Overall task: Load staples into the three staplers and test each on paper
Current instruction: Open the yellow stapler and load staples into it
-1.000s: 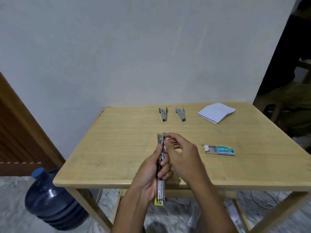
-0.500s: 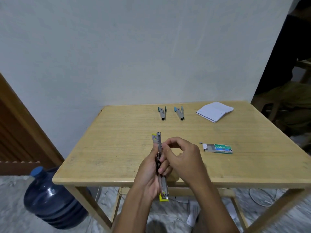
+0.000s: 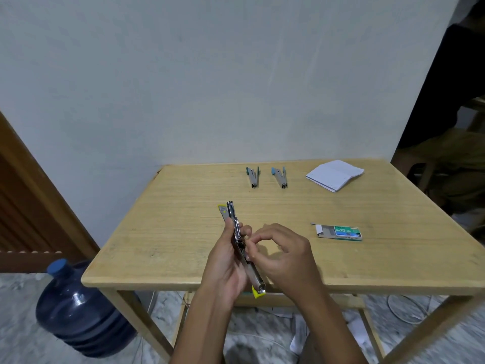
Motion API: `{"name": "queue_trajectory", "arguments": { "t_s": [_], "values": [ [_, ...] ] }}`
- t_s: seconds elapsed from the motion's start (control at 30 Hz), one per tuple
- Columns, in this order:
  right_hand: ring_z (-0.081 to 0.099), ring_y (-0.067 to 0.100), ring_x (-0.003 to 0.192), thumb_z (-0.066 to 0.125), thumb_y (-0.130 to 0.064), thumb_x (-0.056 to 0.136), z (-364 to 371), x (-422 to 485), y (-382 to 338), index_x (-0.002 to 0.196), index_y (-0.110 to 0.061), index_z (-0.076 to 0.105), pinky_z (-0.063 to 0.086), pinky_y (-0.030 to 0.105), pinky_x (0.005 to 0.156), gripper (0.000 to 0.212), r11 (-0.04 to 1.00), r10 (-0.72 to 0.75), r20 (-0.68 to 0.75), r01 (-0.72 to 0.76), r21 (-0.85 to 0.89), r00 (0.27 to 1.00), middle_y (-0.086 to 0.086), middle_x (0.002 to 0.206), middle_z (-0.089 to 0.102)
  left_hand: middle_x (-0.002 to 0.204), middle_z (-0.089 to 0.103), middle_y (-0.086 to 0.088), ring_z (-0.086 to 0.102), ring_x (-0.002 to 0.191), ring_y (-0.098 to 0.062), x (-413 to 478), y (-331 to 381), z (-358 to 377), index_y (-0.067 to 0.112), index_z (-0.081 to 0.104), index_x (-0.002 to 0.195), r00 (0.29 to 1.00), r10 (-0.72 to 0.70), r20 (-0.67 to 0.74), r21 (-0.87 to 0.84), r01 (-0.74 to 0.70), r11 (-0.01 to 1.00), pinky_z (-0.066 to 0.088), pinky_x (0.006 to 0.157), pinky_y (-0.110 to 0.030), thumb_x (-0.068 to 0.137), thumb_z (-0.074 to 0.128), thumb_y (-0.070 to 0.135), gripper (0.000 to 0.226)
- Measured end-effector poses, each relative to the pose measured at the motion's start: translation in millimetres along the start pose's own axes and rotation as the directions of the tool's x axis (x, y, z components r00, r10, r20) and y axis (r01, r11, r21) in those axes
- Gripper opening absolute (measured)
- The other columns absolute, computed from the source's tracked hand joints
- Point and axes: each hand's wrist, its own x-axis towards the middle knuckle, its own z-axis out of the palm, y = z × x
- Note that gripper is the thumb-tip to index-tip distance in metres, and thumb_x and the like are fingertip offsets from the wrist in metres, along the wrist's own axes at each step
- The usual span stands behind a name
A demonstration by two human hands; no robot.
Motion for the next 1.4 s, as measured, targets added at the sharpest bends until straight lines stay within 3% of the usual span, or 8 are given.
{"name": "queue_trajectory", "arguments": {
  "t_s": [0.2, 0.3, 0.4, 0.57, 0.73, 1.17, 1.3, 1.4],
  "values": [
    [0.066, 0.007, 0.092, 0.059, -0.04, 0.091, -1, 8, -12, 0.099, -0.034, 0.07, 0.049, 0.02, 0.08, 0.015, 0.971, 0.228, -0.025, -0.226, 0.073, 0.973, -0.016, 0.092, 0.067, 0.053, 0.042, 0.0, 0.037, 0.035, -0.008, -4, -2, 3, 0.006, 0.055, 0.082, 0.998, -0.036, 0.051, 0.116, 0.03, 0.993, 0.031, 0.034, -0.018, 0.098, 0.049, 0.039, 0.037],
    [0.063, 0.009, 0.099, 0.05, -0.064, 0.088, 3, 14, -9, 0.114, -0.052, 0.062, 0.054, 0.037, 0.086, 0.032, 0.938, 0.339, 0.056, -0.342, 0.064, 0.939, -0.022, 0.107, 0.057, 0.053, 0.042, 0.001, 0.037, 0.036, -0.007, -9, -3, 7, 0.008, 0.067, 0.076, 0.996, -0.043, 0.074, 0.202, 0.027, 0.979, 0.029, 0.035, -0.018, 0.097, 0.05, 0.039, 0.041],
    [0.064, 0.022, 0.093, 0.042, -0.08, 0.082, 7, 15, -8, 0.127, -0.057, 0.054, 0.057, 0.053, 0.076, 0.052, 0.915, 0.388, 0.112, -0.397, 0.07, 0.915, -0.021, 0.11, 0.052, 0.052, 0.04, 0.001, 0.037, 0.035, -0.007, -11, -3, 9, 0.014, 0.073, 0.076, 0.996, -0.046, 0.075, 0.257, 0.025, 0.966, 0.027, 0.037, -0.018, 0.096, 0.052, 0.04, 0.039],
    [0.063, 0.009, 0.064, 0.048, -0.06, 0.093, 5, 16, -16, 0.133, -0.05, 0.053, 0.059, 0.044, 0.061, 0.041, 0.905, 0.403, 0.132, -0.416, 0.089, 0.906, -0.019, 0.109, 0.051, 0.056, 0.041, 0.0, 0.038, 0.036, -0.006, -9, -5, 5, 0.008, 0.063, 0.115, 0.996, -0.041, 0.077, 0.309, 0.015, 0.951, 0.029, 0.038, -0.018, 0.096, 0.052, 0.042, 0.041],
    [0.052, 0.012, 0.043, 0.051, -0.057, 0.083, 6, 18, -24, 0.129, -0.029, 0.064, 0.05, 0.03, 0.041, 0.055, 0.766, 0.527, 0.19, -0.56, 0.316, 0.828, -0.001, 0.099, 0.051, 0.069, 0.043, -0.008, 0.038, 0.035, -0.007, -8, -6, 7, 0.008, 0.056, 0.111, 0.993, -0.014, 0.117, 0.305, -0.022, 0.952, 0.029, 0.034, -0.018, 0.096, 0.049, 0.04, 0.036],
    [0.052, 0.01, 0.047, 0.048, -0.054, 0.088, 7, 18, -31, 0.127, -0.029, 0.065, 0.048, 0.03, 0.046, 0.049, 0.778, 0.549, 0.093, -0.548, 0.309, 0.831, -0.011, 0.101, 0.055, 0.055, 0.048, -0.002, 0.038, 0.037, -0.008, -12, -6, 5, 0.004, 0.057, 0.105, 0.991, 0.01, 0.135, 0.366, -0.059, 0.929, 0.03, 0.037, -0.019, 0.096, 0.05, 0.041, 0.04],
    [0.047, 0.015, 0.04, 0.047, -0.051, 0.09, 4, 20, -36, 0.114, -0.025, 0.067, 0.045, 0.031, 0.039, 0.041, 0.683, 0.612, 0.145, -0.612, 0.398, 0.777, -0.009, 0.067, 0.053, 0.055, 0.048, -0.003, 0.037, 0.038, -0.01, -10, -7, 3, 0.007, 0.057, 0.085, 0.987, 0.042, 0.153, 0.408, -0.102, 0.907, 0.028, 0.039, -0.021, 0.097, 0.047, 0.039, 0.035],
    [0.056, 0.006, 0.042, 0.045, -0.033, 0.101, 0, 23, -40, 0.111, -0.02, 0.066, 0.046, 0.016, 0.04, 0.027, 0.65, 0.64, 0.126, -0.622, 0.436, 0.758, 0.013, 0.063, 0.051, 0.056, 0.048, -0.005, 0.035, 0.039, -0.011, -10, -7, 2, 0.008, 0.055, 0.087, 0.983, 0.06, 0.173, 0.429, -0.13, 0.894, 0.027, 0.04, -0.022, 0.1, 0.046, 0.037, 0.033]
  ]
}}
